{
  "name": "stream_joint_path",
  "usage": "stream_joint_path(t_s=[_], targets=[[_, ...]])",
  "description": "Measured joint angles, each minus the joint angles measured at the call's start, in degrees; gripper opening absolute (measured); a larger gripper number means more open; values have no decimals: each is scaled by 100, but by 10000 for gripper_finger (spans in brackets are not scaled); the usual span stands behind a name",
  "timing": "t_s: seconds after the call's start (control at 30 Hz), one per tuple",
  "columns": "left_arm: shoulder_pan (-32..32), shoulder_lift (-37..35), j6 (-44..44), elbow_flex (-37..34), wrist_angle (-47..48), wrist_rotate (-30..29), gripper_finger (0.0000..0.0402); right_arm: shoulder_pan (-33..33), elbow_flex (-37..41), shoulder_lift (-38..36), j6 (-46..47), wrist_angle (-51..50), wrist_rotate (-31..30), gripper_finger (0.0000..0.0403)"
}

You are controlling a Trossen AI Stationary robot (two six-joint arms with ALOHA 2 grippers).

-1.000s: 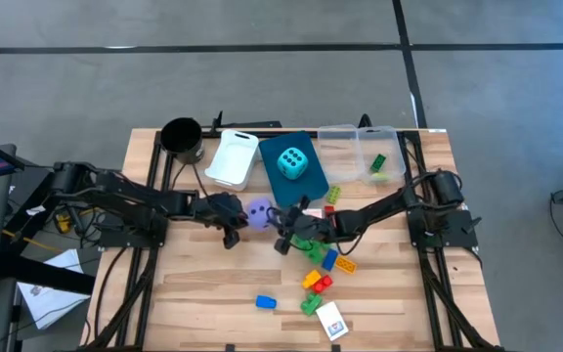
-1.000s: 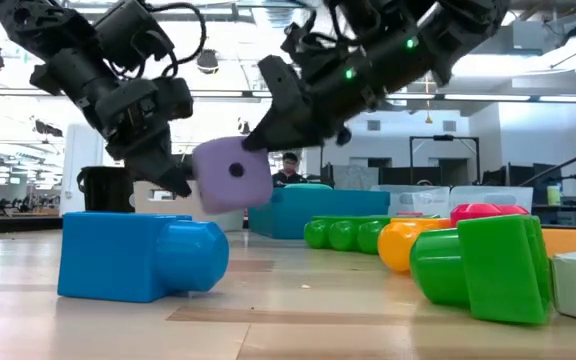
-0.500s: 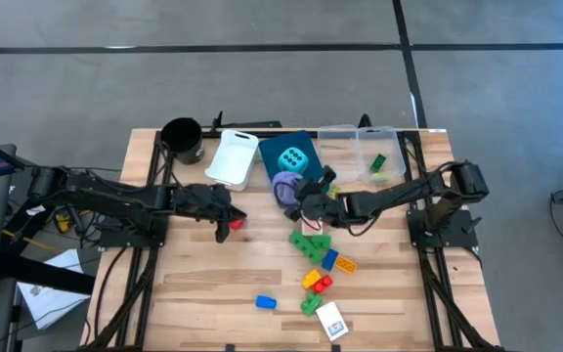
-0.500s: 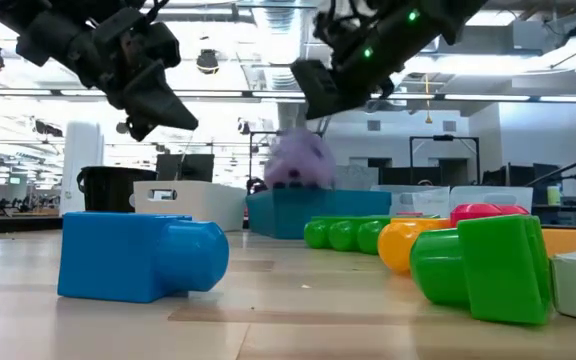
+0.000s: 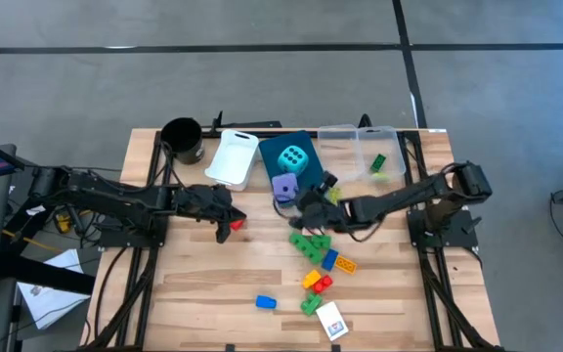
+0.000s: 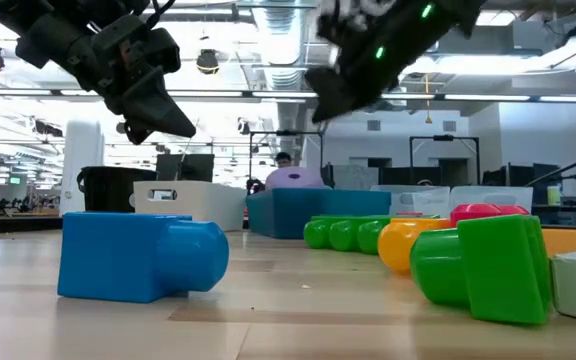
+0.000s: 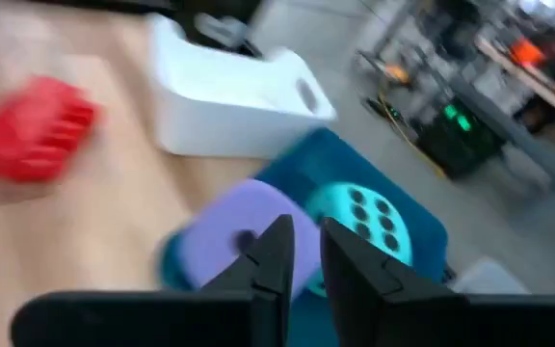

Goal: Pick & Place Toys
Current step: Put the top large red game piece into the white bin

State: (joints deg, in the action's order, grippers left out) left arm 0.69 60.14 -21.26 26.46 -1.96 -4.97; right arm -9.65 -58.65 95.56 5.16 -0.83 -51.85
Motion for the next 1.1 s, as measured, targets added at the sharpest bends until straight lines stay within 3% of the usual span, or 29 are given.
stream_joint_path(t_s=[0.13, 0.3, 0.63, 0.87, 1.1], targets=[[7, 0, 317, 0, -16, 65, 0, -532, 0, -125, 136, -47, 456, 51], [137, 0, 766, -2, -122, 676, 8, -941, 0, -162, 782, -76, 1158, 51], [714, 0, 1102, -2, -750, 790, 85, -1139, 0, -161, 1945, -1290, 589, 63], [830, 2, 1662, -2, -1163, 79, 142, -1258, 4, -159, 3855, -2893, 544, 120], [826, 86, 2267, -2, -1336, -153, 174, -1545, 4, -157, 4026, -2837, 421, 198]])
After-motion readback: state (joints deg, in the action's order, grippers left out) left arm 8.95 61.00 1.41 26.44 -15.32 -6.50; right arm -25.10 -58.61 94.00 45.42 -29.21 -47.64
